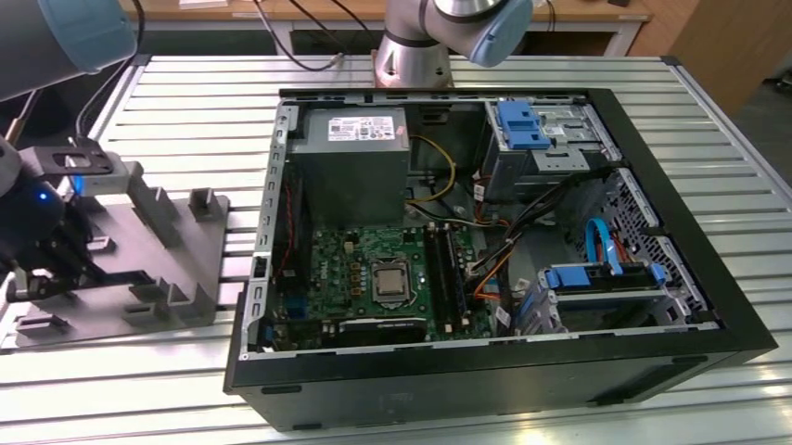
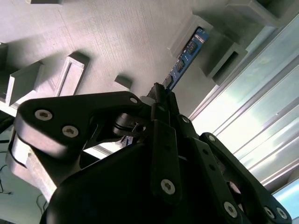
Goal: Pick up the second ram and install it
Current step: 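Pick up the second ram and move it above second insertion slot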
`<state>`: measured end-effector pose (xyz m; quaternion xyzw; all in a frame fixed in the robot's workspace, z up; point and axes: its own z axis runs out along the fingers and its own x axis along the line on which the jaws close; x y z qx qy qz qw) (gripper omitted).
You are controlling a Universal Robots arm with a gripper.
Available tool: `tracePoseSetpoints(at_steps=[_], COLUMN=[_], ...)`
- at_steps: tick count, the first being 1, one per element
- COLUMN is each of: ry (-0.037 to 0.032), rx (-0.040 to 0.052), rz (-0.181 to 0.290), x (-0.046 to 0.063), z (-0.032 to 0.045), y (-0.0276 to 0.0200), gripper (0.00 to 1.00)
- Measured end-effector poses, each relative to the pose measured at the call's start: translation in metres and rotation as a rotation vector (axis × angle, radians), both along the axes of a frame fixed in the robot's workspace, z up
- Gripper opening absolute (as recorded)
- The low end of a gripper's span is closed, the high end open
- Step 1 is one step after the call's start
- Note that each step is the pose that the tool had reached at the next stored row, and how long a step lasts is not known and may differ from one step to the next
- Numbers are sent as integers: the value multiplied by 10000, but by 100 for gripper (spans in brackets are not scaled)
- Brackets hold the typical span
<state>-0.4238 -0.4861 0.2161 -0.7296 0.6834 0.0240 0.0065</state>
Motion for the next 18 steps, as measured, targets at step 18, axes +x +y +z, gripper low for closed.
tracePoseSetpoints(at_steps=[18], ry=[0], rx=[0], rz=[0], x=[0], z=[163], y=[0], gripper=[14])
